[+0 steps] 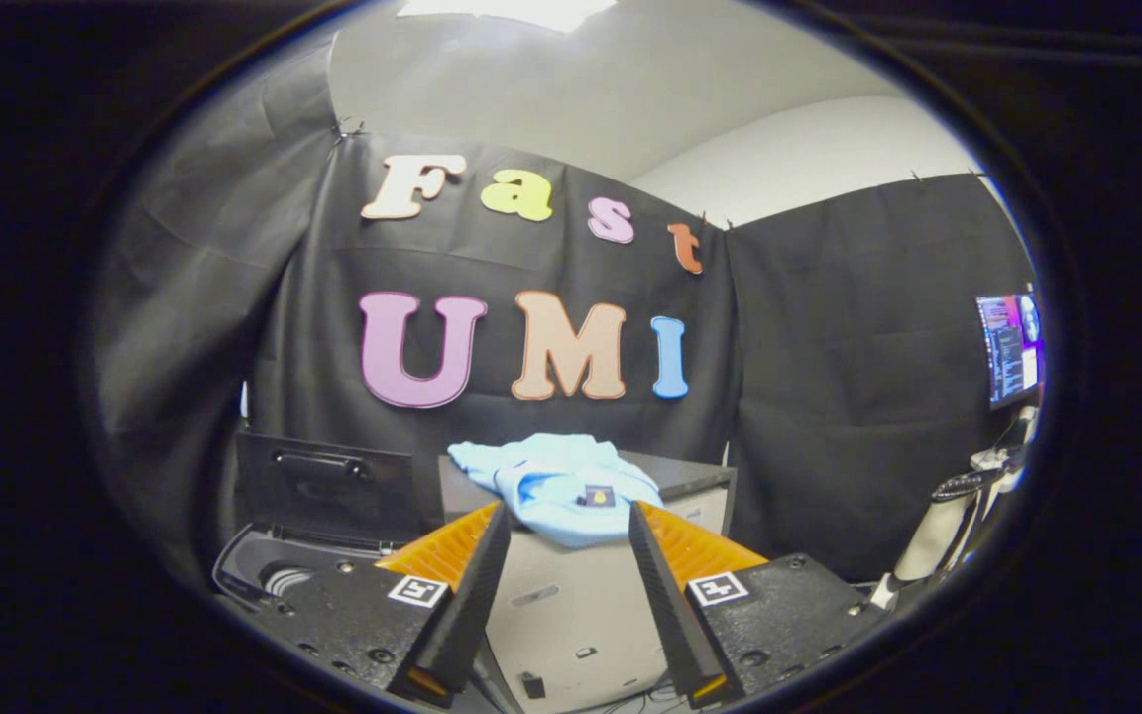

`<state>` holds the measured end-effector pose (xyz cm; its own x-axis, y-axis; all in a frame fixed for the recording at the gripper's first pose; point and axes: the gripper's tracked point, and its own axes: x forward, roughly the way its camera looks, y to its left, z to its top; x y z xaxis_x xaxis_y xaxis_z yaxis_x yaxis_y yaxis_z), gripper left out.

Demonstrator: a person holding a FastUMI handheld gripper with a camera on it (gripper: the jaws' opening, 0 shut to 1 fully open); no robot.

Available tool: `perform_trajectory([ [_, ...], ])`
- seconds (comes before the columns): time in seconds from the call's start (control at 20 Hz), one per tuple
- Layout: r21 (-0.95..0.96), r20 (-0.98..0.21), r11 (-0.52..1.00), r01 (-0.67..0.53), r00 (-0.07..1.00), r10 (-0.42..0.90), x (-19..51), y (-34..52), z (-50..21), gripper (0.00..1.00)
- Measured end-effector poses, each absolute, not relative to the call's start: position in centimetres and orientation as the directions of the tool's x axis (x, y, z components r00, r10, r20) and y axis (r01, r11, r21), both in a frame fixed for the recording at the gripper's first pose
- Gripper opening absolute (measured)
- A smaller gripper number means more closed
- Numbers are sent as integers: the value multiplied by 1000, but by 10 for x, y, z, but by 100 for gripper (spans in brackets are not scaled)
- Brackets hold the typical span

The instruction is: Put the clothes into the washing machine and then close the washing machine lid.

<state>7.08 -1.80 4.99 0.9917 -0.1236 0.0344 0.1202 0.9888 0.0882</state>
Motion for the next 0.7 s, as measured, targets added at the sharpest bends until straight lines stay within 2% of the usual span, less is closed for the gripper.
perform_trajectory([
  [0.25, 114, 63, 986, 125, 989, -133, 148, -23, 93, 79],
  [0.35, 136, 29, 979, 152, 987, -158, 182, -29, 94, 80],
  [0.6, 245, -51, 968, 62, 997, -51, 262, -4, 89, 82],
  [0.7, 261, -110, 963, 60, 993, -32, 286, 0, 79, 82],
])
